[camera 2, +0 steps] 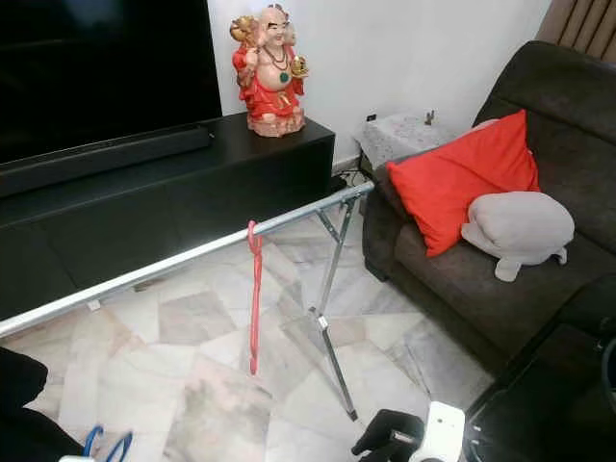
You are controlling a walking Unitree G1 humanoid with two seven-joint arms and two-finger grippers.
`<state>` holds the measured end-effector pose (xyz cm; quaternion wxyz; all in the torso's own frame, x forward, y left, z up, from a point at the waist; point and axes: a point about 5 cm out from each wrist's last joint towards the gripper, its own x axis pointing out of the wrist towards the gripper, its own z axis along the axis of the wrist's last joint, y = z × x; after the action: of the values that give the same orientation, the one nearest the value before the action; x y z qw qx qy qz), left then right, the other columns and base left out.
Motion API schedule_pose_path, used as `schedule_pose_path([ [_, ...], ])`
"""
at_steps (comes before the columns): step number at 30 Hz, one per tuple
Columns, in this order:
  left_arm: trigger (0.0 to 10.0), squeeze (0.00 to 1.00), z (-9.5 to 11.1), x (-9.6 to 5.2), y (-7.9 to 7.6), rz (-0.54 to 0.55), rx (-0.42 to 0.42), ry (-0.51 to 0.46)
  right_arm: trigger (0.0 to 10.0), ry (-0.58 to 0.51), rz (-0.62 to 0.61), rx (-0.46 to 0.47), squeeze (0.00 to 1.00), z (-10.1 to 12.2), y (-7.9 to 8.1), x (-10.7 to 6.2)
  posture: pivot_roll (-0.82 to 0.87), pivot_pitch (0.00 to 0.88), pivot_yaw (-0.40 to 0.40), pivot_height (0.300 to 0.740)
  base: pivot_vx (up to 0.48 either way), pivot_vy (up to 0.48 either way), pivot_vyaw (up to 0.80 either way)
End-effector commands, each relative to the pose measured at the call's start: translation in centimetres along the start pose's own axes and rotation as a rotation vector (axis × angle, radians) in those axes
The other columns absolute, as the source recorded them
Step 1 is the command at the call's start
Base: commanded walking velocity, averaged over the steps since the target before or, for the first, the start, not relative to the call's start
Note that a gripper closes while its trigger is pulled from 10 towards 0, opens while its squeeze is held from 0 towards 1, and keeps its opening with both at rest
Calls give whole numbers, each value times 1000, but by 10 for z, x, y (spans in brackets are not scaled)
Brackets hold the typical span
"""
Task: Hang hanger
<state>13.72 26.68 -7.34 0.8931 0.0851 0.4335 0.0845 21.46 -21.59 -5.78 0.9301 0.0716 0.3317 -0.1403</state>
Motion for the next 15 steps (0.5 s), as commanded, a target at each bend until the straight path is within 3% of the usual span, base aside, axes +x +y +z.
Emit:
schedule_pose_path([
  [1, 10000, 0, -4, -1, 5, 3, 35, 7, 10000, -19, -4, 24, 0, 1, 1, 0, 168, 0, -2, 740, 0, 0, 0],
  [9, 10000, 0, -15, -4, 19, 43, 46, 20, 10000, 34, 50, -18, 0, -16, 9, -6, 225, 0, -48, 740, 0, 0, 0],
  [15, 10000, 0, 1, 3, 10, 28, 45, -19, 10000, 9, 10, 29, 0, -5, -2, -2, 197, 0, -37, 740, 0, 0, 0],
])
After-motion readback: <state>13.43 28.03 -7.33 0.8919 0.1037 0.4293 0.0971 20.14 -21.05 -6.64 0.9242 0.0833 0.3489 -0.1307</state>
